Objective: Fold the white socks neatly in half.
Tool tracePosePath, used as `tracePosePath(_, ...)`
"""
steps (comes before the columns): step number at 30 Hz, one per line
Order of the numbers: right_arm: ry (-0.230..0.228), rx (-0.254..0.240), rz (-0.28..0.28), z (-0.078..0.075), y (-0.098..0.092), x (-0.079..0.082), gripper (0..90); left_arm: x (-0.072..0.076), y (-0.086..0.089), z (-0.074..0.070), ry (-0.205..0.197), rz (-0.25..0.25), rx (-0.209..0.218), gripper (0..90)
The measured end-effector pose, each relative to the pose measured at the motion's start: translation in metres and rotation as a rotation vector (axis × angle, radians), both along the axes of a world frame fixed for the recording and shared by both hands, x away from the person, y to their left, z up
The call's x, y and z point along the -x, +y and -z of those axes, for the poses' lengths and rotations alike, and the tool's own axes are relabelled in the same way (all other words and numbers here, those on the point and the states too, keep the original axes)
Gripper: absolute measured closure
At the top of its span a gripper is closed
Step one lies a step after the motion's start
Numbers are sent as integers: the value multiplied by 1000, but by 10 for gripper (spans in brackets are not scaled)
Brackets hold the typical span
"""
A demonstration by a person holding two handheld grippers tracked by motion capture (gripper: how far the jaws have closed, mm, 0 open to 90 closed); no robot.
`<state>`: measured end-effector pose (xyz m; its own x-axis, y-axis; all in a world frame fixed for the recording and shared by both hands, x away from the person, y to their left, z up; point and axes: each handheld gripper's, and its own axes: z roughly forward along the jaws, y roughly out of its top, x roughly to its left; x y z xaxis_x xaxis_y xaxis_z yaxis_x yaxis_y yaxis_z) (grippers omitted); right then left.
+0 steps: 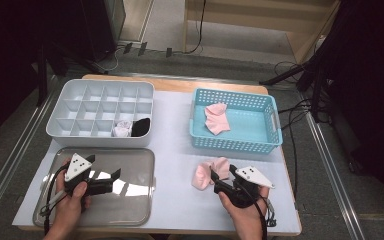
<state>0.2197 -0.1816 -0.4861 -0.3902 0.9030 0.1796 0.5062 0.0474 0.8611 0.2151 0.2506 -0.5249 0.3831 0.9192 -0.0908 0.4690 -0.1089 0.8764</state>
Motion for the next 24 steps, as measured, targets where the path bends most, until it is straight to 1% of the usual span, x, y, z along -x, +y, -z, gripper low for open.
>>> tracePosePath(1, -2, -3, 4, -3, 0, 0, 304, 0, 0, 0, 0, 0, 0, 0)
tracePosePath(4, -28, -11, 4, -15, -3, -4, 305, 0, 0, 0, -2, -1, -1, 0)
tracePosePath(7, -40, -16, 13, -25, -5, -10, 309, 0, 0, 0, -3, 0, -2, 0)
tracePosePath(9, -52, -5, 16, -33, -5, -17, 311, 0, 0, 0, -3, -1, -2, 0)
tracePosePath(12, -39, 1, 26, -40, -5, -26, 311, 0, 0, 0, -3, 0, -2, 0)
tracePosePath(15, -30, -12, 32, -45, -3, -37, 311, 0, 0, 0, -2, -1, -1, 0)
tracePosePath(24, -12, -13, 53, -60, 0, -67, 314, 0, 0, 0, 1, 2, -1, 0)
